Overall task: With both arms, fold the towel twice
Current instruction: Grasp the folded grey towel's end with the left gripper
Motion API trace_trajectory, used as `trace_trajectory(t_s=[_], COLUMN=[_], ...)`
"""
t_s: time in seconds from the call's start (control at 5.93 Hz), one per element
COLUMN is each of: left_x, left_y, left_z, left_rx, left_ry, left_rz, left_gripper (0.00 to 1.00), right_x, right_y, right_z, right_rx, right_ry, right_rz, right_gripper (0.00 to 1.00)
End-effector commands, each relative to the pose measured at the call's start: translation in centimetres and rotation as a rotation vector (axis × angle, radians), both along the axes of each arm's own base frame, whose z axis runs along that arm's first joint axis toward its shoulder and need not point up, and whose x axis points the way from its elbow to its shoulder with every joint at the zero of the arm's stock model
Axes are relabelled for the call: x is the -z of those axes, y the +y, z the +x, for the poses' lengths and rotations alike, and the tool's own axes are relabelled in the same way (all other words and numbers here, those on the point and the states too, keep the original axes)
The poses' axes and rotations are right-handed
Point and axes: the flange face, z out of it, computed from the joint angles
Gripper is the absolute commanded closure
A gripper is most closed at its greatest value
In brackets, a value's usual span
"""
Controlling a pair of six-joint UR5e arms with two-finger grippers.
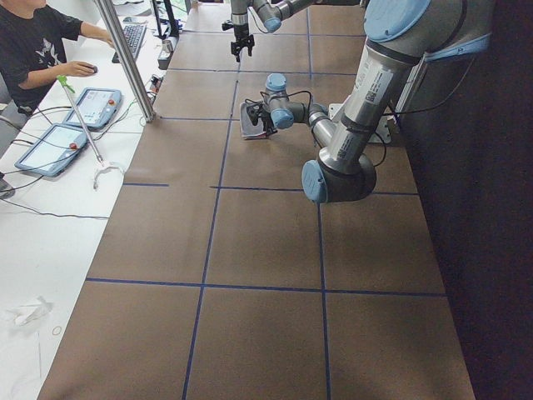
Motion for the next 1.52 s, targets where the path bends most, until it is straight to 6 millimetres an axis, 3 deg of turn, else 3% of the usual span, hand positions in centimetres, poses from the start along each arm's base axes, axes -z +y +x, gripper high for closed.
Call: trace_trajectory(t_s=[0.0,0.34,0.51,1.01,1.35], left_x=[0.1,2.9,6.2,12.1,16.1], left_y=[-0.3,-0.6,-1.0,-1.9,-4.6], left_z=[-0.2,0.0,0.4,1.8,6.4], left_rx=[0.003,-0.015,-0.077,-0.205,-0.262], left_ry=[0.001,-0.001,-0.096,-0.204,-0.275], left_rz=[0.001,0.036,0.085,0.281,0.386], left_gripper=[0.96,1.00,1.00,1.00,1.00], right_x=[-0.1,-0.3,-0.5,-0.8,-1.7], right_y=[-0.1,-0.1,-0.2,-0.9,-1.4], right_z=[0.3,0.5,0.8,2.5,5.3], right_rx=[-0.003,-0.006,-0.010,-0.032,-0.034], right_ry=[-0.001,0.002,0.003,0.000,-0.021], right_rz=[0.000,-0.004,-0.006,-0.015,-0.019], right_gripper=[0.00,0.00,0.00,0.00,0.00])
